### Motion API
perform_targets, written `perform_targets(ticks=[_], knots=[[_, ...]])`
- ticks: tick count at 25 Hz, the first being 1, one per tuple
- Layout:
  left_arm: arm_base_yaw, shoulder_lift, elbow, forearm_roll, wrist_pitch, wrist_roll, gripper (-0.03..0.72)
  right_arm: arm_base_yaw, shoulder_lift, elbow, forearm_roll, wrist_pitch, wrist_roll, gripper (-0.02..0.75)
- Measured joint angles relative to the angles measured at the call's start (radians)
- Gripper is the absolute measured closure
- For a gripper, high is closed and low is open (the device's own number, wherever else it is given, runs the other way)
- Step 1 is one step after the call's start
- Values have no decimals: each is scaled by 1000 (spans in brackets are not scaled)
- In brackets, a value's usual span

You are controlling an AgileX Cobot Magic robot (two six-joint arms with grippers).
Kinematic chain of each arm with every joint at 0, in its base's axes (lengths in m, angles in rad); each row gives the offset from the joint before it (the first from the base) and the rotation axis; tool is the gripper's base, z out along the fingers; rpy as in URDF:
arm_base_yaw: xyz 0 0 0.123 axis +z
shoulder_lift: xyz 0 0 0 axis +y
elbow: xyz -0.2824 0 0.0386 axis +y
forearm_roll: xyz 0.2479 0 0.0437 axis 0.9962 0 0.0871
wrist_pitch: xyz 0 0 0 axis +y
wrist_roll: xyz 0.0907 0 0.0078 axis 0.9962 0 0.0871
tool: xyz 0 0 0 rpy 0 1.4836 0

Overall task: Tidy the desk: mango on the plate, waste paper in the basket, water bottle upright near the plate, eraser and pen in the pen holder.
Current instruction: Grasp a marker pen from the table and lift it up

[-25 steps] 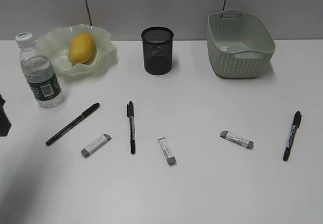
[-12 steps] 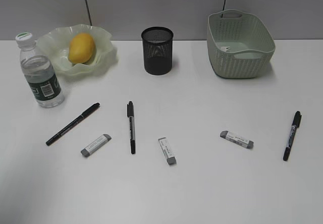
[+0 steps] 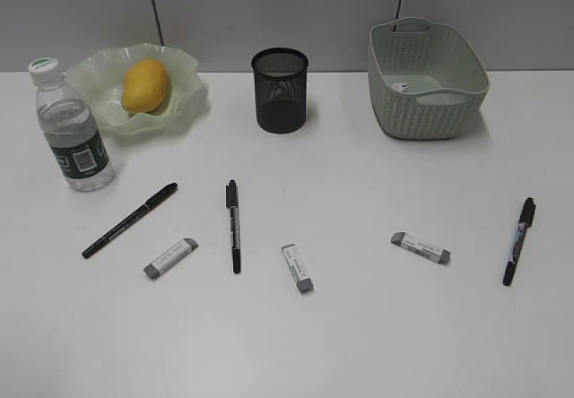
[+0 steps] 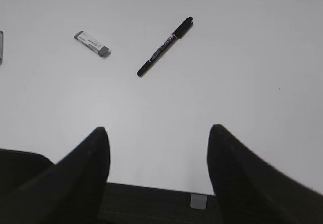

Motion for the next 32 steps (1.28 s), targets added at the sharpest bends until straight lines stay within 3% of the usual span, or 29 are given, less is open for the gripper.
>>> perform_targets(ticks=[7,15,23,32], knots=[[0,-231,29,0,-7,1,190,0,0,0,0,-2,0,248],[0,-264,71,9,-9,1,190,0,104,-23,0,-76,8,248],[0,-264,77,7,1,1,193,0,537,-95,0,-240,123,248],[0,-264,77,6,2,1,193,0,1163,-365,5,-285,247,249]])
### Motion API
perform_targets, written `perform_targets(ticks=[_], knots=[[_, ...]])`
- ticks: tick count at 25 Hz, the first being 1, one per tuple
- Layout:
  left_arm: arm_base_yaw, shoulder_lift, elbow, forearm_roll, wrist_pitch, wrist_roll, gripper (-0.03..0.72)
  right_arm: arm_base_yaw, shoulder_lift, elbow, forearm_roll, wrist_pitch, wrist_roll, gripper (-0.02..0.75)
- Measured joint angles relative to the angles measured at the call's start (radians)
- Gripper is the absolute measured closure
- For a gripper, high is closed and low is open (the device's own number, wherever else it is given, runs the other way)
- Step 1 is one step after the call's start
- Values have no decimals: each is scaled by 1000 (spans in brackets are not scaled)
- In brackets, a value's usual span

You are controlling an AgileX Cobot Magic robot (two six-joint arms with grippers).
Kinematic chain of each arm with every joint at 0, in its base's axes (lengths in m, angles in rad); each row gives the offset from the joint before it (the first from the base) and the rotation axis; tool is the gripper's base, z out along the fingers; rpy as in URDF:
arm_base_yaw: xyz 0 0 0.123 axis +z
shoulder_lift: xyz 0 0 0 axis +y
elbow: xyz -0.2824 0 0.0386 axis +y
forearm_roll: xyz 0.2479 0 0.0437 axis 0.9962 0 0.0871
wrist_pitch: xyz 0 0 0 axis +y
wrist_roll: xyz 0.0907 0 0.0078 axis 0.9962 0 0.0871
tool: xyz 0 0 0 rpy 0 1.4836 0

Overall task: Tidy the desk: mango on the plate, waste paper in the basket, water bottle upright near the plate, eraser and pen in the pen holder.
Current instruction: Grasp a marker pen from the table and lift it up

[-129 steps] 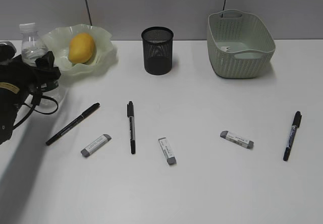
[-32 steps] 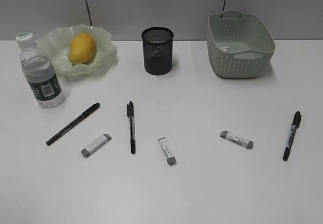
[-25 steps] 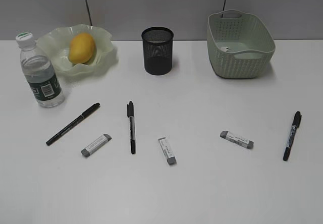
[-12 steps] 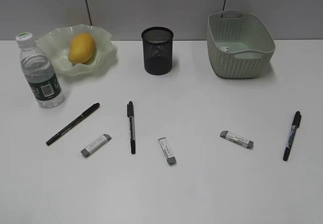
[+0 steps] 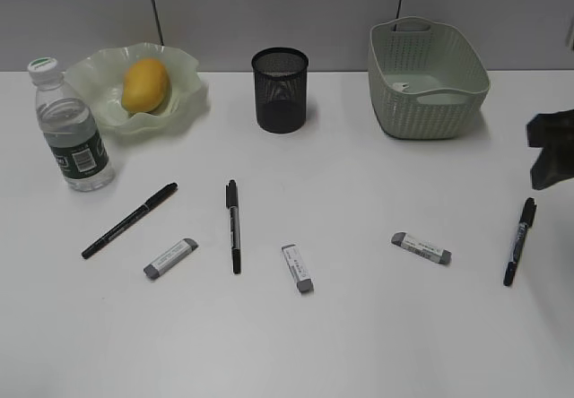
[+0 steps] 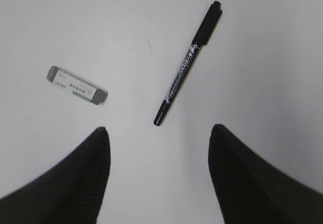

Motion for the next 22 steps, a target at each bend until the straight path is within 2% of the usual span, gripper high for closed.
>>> perform_targets(ticks=[5,10,17,22], knots=[[0,0,0,0,0,0,208,-7,287,-173,2,21,49,249],[0,0,0,0,2,0,212,-62,480,-305,6,94,68,248],[0,0,0,0,4,0,212,-146,552,-348,6,102,122,248],[0,0,0,0,4,0,219,-155,606,-348,10,83,130,250]])
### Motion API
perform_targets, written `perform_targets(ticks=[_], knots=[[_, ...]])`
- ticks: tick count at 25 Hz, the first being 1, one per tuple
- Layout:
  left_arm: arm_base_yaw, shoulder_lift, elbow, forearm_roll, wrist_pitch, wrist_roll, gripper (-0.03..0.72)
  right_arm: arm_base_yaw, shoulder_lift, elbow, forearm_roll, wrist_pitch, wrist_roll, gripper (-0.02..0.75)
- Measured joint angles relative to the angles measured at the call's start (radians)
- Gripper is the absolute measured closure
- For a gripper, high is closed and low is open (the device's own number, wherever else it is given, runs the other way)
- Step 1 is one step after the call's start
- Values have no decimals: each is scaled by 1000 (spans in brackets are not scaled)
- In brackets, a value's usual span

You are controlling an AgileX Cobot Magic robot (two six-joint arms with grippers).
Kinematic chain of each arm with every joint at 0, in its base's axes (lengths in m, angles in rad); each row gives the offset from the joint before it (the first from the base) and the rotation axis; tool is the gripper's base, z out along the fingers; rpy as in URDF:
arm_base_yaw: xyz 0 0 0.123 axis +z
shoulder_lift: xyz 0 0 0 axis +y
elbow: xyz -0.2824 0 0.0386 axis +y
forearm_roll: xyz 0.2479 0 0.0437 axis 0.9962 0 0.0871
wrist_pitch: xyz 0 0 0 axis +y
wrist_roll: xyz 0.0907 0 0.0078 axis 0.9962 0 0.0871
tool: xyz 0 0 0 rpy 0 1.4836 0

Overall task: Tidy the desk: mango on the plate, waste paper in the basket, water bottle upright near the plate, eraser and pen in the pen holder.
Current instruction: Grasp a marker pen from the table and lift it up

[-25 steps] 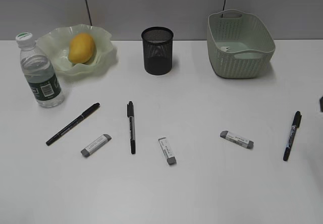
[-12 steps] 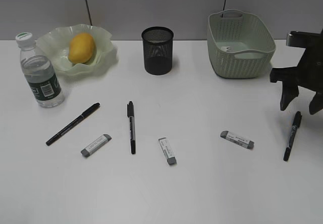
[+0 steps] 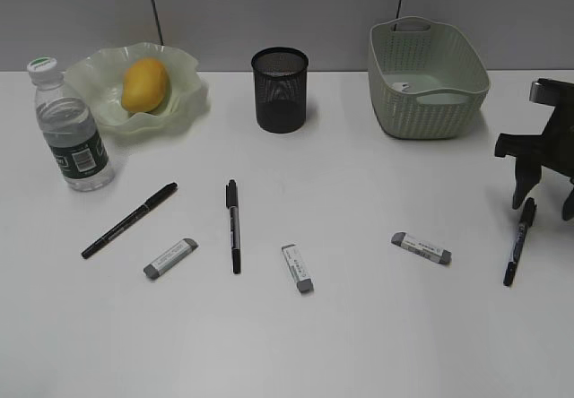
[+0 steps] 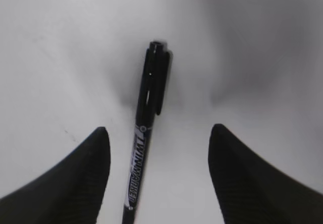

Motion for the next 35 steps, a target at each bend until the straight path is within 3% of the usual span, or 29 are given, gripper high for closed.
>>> perform_targets(ticks=[19,28,35], knots=[[0,0,0,0,0,0,233,-1,82,-7,18,-88,43,407],[0,0,0,0,0,0,234,-1,95,-7,18,-94,47,442],[0,0,0,0,0,0,234,-1,95,-7,10,-94,47,575]])
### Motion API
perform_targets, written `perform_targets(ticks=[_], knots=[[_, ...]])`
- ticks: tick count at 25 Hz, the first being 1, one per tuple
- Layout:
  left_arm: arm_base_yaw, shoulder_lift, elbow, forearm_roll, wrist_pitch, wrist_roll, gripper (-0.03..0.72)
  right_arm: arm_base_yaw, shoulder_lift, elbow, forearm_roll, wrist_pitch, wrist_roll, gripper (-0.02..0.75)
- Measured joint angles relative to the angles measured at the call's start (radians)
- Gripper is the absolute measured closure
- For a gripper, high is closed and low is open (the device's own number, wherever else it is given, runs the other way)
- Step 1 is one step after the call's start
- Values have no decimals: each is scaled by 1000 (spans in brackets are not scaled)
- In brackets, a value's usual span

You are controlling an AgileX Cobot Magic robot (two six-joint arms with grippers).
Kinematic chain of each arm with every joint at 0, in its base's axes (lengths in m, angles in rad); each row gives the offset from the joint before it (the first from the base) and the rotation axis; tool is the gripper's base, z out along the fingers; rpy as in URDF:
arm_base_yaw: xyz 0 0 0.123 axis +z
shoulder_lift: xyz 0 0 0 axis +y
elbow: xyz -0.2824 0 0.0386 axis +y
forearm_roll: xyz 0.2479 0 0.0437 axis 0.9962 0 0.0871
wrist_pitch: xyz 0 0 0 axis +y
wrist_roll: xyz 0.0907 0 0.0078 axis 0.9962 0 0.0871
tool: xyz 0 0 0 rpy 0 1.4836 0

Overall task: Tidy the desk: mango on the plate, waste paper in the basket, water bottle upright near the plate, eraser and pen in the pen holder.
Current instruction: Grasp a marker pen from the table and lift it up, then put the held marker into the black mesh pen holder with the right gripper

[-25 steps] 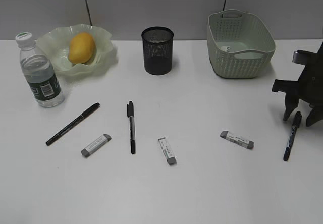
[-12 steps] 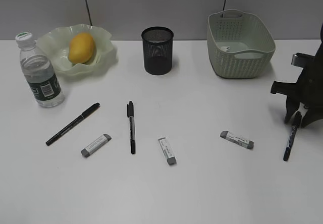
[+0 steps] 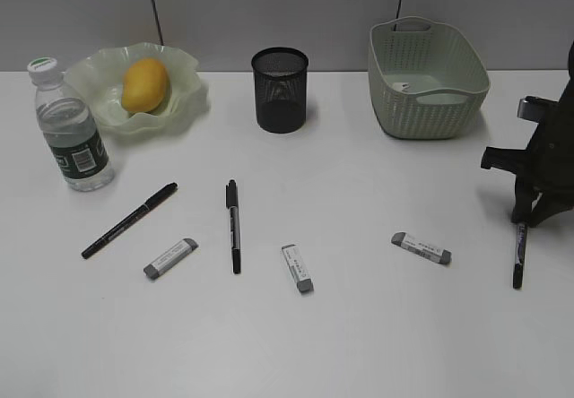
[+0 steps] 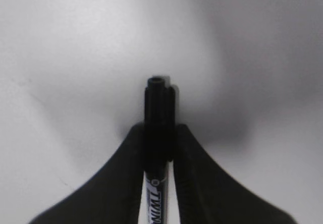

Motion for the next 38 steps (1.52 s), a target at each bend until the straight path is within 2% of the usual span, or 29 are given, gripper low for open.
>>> perform_targets(ticks=[16,24,27,32,38], knots=[[0,0,0,0,0,0,234,0,-11,-2,-6,-7,-46,594],[0,0,0,0,0,0,234,17,-190,-7,89,-107,-182,596],[0,0,0,0,0,0,234,61,-237,-57,141,-158,-241,596],[0,0,0,0,0,0,234,185,-243,-213,153,-225,-305,596],[0,0,0,0,0,0,234,328,-239,-344,153,-461,-343,596]])
